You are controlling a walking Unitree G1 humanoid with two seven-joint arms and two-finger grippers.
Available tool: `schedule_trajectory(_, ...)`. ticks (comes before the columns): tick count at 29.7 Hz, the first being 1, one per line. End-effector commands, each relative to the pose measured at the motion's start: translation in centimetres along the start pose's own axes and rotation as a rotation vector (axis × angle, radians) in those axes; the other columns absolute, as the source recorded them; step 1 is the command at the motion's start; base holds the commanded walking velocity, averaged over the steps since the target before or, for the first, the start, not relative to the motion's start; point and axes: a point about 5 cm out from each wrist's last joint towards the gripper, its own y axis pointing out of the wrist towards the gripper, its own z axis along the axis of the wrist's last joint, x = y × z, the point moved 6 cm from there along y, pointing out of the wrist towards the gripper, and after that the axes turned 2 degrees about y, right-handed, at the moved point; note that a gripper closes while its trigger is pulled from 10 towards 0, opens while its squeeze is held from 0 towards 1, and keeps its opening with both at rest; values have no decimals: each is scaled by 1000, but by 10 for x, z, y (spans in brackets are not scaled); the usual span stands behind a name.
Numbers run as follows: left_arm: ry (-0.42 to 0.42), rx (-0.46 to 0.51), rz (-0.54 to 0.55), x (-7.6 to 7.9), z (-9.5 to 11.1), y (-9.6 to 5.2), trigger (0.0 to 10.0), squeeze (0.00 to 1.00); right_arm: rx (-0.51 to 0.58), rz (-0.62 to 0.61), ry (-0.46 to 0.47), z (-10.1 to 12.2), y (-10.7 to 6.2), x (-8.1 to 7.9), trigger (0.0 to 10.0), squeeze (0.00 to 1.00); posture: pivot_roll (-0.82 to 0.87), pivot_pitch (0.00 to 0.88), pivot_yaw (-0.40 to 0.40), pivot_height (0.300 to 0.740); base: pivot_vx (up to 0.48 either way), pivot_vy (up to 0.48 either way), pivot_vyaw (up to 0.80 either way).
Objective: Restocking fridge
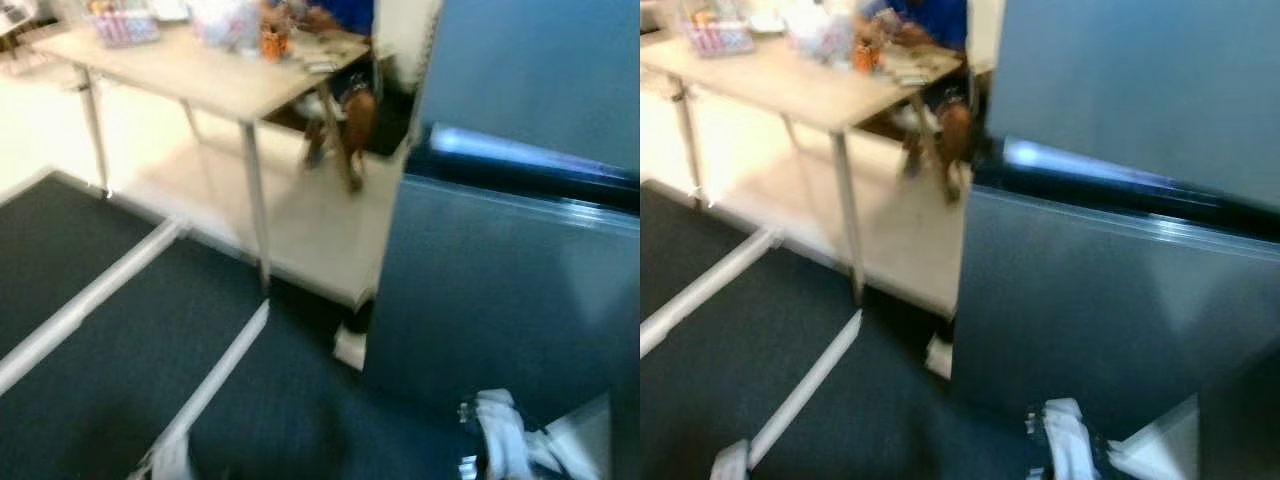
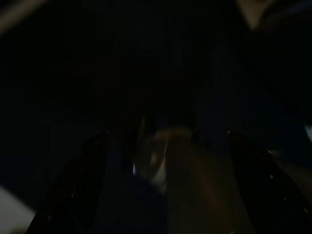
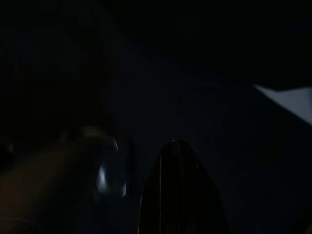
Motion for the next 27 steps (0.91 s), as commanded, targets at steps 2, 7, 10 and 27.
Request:
schedule_trajectory(2,0,-18,26,-7,-6,-2,10000,0,31,-10,6,9,0,4,10000,0,-53,0,47,740,0,0,0)
schedule_trajectory(7,7,-20,26,-7,-6,-2,10000,0,83,-8,23,24,0,3,10000,0,-55,0,48,740,0,0,0)
schedule_trajectory(10,10,-23,22,-6,-6,-2,10000,0,203,-2,38,64,-2,2,10000,0,-57,0,50,740,0,0,0)
schedule_trajectory(27,17,-27,21,-5,-8,-2,10000,0,727,-65,100,258,-61,17,10000,0,-51,0,45,740,0,0,0)
